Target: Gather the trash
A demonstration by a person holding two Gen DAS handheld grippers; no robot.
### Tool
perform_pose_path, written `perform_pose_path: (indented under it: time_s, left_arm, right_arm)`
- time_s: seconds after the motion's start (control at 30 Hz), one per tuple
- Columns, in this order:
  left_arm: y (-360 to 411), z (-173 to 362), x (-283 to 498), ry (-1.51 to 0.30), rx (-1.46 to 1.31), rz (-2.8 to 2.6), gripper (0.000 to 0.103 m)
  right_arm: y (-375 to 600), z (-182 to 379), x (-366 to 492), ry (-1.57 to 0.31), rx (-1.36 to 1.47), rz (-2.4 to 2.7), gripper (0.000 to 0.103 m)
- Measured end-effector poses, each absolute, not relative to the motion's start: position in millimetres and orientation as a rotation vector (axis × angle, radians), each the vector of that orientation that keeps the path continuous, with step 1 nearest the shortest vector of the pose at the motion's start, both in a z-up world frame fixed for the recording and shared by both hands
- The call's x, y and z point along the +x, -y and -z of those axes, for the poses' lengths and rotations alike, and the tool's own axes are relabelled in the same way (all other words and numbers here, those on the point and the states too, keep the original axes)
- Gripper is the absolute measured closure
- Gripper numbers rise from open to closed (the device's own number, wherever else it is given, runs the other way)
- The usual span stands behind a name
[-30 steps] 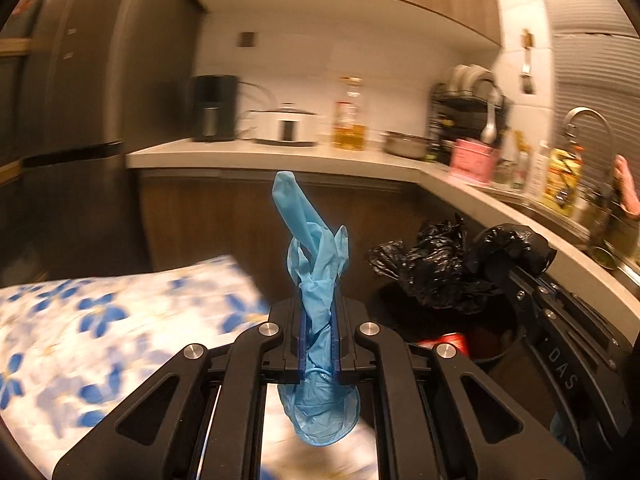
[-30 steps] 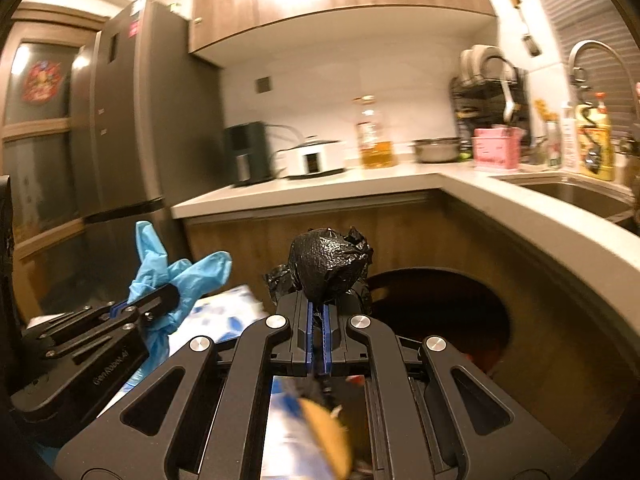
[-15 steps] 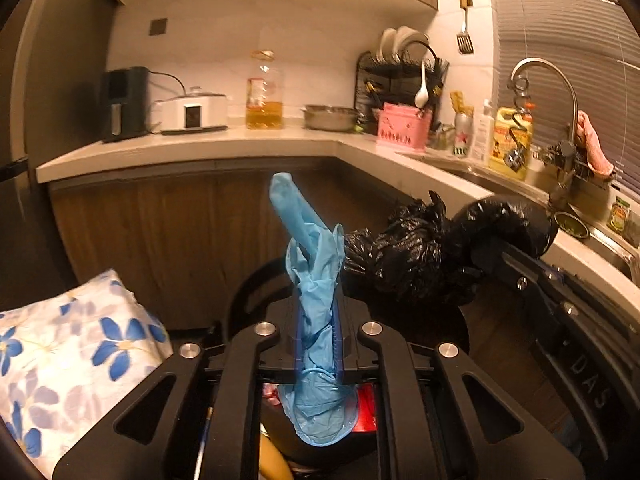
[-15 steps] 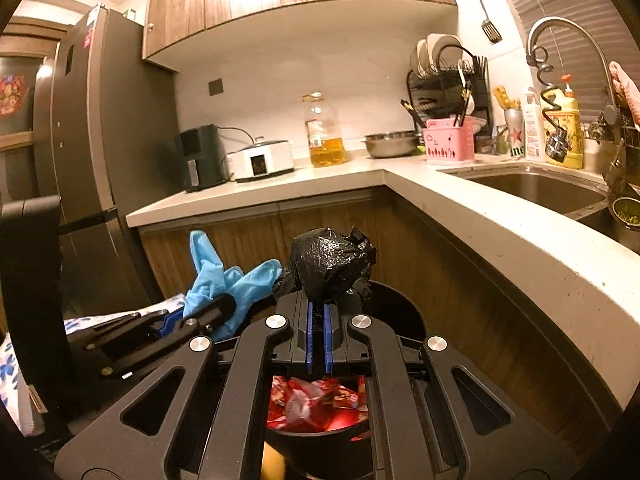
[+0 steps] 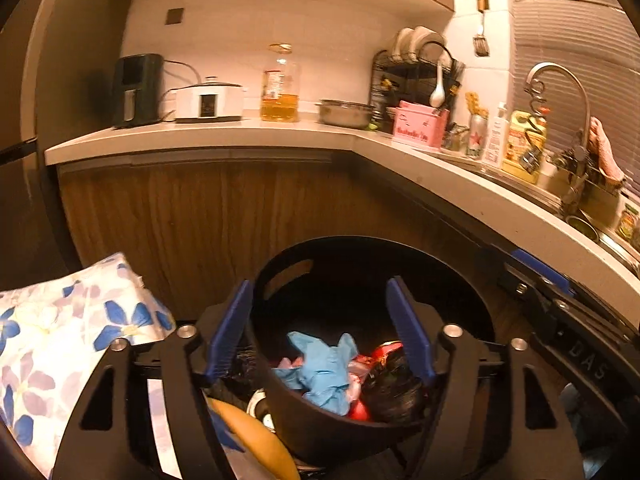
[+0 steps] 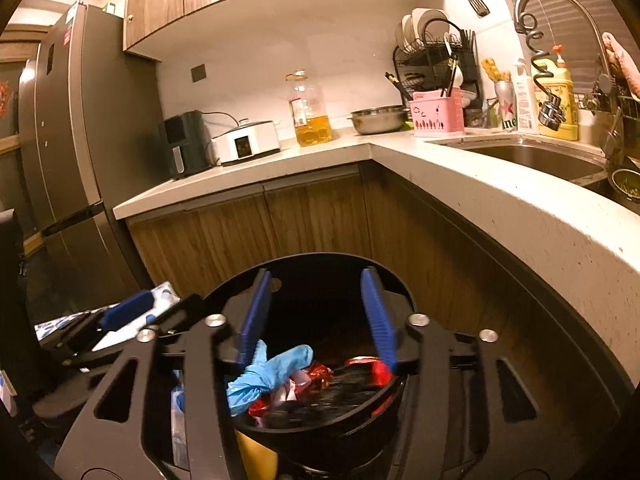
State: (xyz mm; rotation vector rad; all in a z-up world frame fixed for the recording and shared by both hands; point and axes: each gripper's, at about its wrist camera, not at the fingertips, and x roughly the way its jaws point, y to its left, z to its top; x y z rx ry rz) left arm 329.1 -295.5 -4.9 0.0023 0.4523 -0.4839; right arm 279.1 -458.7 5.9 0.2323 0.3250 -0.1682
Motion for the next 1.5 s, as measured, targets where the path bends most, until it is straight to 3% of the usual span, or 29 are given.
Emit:
perform_pose_path:
  time_s: [0.13, 0.3, 1.5]
  left_arm:
    - [279.1, 1.8, 323.6, -0.441, -0.012, 0.416, 0.016]
    - [255.6, -4.6, 309.7, -0.433, -0.013, 0.318, 0.01]
    - [108.5, -12.9, 131.8, -0.393, 0.023, 0.063, 0.006]
  right_arm:
    - [453.4, -5.3, 274.3, -0.333, 0.212, 0.186, 0.03]
    - [436.5, -5.3, 266.5, -0.35, 0.174, 0.2, 0.011]
    - [294.8, -13.5, 118.4, -0.408, 0.07, 0.168, 0.008]
